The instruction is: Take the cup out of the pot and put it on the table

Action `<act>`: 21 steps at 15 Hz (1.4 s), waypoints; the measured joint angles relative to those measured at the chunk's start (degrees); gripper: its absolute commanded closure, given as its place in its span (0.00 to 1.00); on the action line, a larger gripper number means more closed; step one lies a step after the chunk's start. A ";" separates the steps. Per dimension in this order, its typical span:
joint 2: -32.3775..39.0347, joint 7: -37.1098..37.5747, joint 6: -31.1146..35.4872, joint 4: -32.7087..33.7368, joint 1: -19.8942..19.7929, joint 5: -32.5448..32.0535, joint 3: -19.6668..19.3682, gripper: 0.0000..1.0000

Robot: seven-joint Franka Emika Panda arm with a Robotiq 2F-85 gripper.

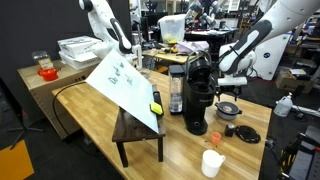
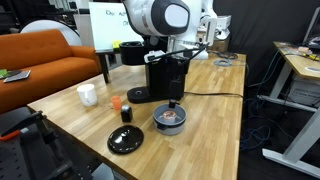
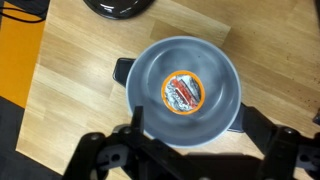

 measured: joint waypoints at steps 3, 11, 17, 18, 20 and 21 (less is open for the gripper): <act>0.74 0.00 0.63 -0.40 -0.01 0.51 -0.12 0.00; 0.31 0.00 2.74 -1.71 -0.23 2.88 -0.60 0.00; 0.47 0.00 3.69 -3.92 -0.03 3.00 -0.65 0.00; 0.50 0.00 3.74 -4.36 0.09 3.00 -0.62 0.00; 0.53 0.00 3.85 -5.07 0.25 3.00 -0.54 0.00; 0.54 0.00 3.89 -5.33 0.27 3.01 -0.47 0.00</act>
